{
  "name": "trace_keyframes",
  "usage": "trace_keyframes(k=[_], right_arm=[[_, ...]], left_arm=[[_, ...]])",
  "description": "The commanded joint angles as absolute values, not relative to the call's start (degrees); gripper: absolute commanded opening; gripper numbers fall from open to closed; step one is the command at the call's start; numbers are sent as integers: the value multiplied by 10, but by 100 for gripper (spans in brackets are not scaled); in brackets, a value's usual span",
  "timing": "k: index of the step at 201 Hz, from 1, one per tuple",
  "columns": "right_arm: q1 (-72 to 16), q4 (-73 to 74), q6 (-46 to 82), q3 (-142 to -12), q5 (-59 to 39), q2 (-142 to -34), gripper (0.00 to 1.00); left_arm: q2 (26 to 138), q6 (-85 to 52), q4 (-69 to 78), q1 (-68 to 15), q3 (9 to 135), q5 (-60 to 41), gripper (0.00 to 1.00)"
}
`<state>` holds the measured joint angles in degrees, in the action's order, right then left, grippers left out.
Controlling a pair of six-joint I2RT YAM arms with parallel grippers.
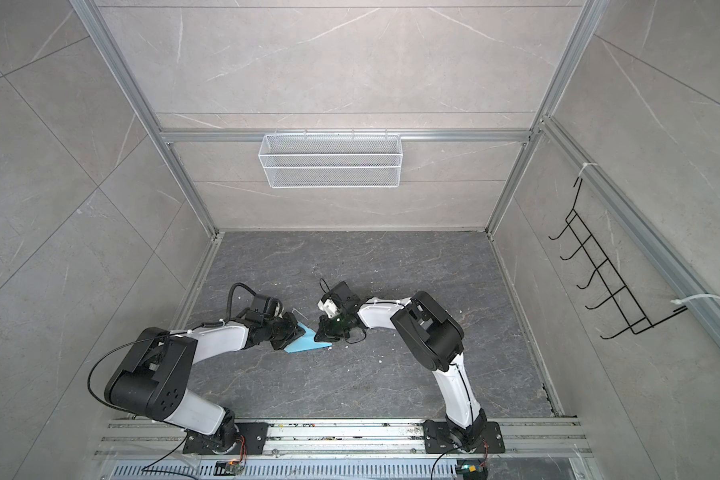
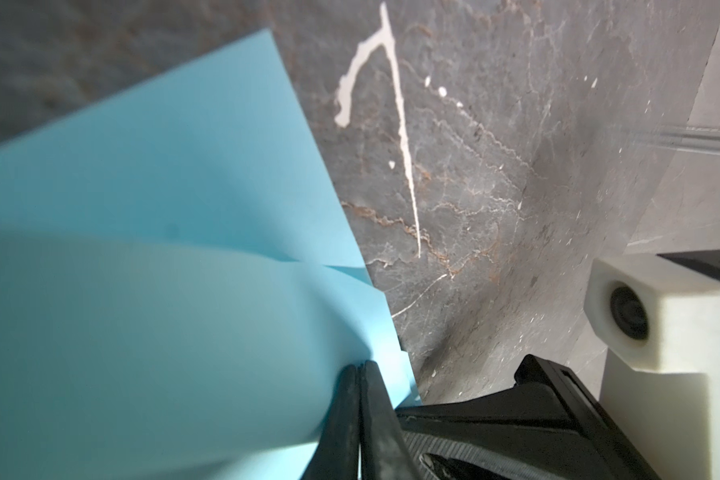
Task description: Fold a paper plane with a square sheet of paper (pick it up from the middle)
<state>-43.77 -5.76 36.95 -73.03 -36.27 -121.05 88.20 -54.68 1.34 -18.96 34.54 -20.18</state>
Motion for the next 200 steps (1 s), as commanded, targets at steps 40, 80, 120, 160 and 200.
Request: trace_keyframes(k=[40,80,120,160,200], right_arm=[[-431,-130,376,-725,-329,-1240,7],[-431,-146,375,-731,-322,-1244,9],[-430,-150,376,-731,-320,-1248,8],[-431,-152,376,-730,-320,-1250,9],[-430,-156,375,-730,-318,-1250,8]], left_arm=[[835,-445,-53,-186,388,-240,16],[844,-433,-77,-199,386,-243,16],[873,-426,-91,-210,394,-230,15],[888,-430,-109,-210,402,-197,12],[880,-446,-128,-209,399,-152,10]])
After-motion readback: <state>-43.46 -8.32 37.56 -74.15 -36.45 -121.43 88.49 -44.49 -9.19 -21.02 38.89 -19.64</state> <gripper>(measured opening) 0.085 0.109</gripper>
